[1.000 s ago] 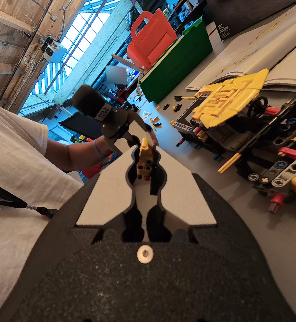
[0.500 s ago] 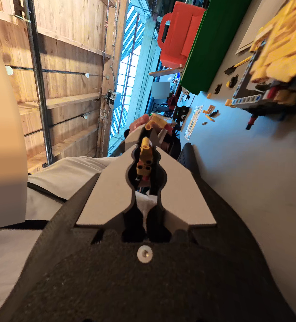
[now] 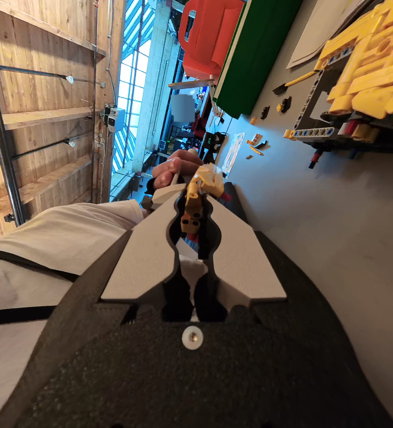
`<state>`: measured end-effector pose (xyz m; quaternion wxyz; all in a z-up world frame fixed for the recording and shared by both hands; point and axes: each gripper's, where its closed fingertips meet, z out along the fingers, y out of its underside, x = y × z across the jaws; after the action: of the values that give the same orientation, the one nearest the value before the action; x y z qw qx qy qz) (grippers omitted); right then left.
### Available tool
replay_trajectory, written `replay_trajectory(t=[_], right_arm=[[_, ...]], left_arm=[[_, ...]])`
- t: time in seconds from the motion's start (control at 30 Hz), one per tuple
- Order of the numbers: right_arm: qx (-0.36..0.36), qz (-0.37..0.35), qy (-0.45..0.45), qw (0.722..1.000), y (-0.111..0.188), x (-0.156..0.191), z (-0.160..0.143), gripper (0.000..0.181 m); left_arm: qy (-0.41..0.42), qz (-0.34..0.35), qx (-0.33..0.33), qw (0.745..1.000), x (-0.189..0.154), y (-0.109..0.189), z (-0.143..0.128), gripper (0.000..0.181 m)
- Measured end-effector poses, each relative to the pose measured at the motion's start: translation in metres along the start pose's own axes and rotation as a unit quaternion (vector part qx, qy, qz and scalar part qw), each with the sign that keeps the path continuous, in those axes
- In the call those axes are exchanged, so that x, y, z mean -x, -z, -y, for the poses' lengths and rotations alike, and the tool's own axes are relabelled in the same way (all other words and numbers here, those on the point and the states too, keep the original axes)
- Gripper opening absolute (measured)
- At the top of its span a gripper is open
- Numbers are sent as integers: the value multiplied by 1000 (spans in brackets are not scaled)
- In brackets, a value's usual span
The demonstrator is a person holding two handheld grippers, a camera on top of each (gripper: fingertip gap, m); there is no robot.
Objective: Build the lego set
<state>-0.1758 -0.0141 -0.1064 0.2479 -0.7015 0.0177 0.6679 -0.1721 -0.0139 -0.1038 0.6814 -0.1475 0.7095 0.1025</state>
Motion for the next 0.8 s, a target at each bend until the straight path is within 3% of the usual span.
replay_trajectory(t=[0.23, 0.33, 0.4, 0.53, 0.6, 0.7, 0.8], right_arm=[[26, -6, -28, 999, -1, -19, -15, 13], [52, -48, -3, 997, 7, -36, -30, 13], [50, -70, 26, 996, 18, -46, -31, 13], [11, -89, 62, 994, 36, -62, -17, 14], [-12, -74, 85, 994, 39, -56, -7, 14], [-29, -61, 116, 991, 38, -49, 0, 14], [-29, -53, 114, 992, 37, -49, -2, 14]], left_arm=[[9, -47, -6, 999, -22, 3, 2, 5], [106, -127, 2, 986, -49, 7, -4, 5], [198, -201, 10, 959, -74, 14, -7, 5], [408, -318, 5, 856, -103, 29, 1, 7], [474, -339, 9, 813, -109, 30, 1, 6], [521, -346, 0, 780, -109, 30, 2, 7], [527, -352, -3, 773, -110, 31, 3, 9]])
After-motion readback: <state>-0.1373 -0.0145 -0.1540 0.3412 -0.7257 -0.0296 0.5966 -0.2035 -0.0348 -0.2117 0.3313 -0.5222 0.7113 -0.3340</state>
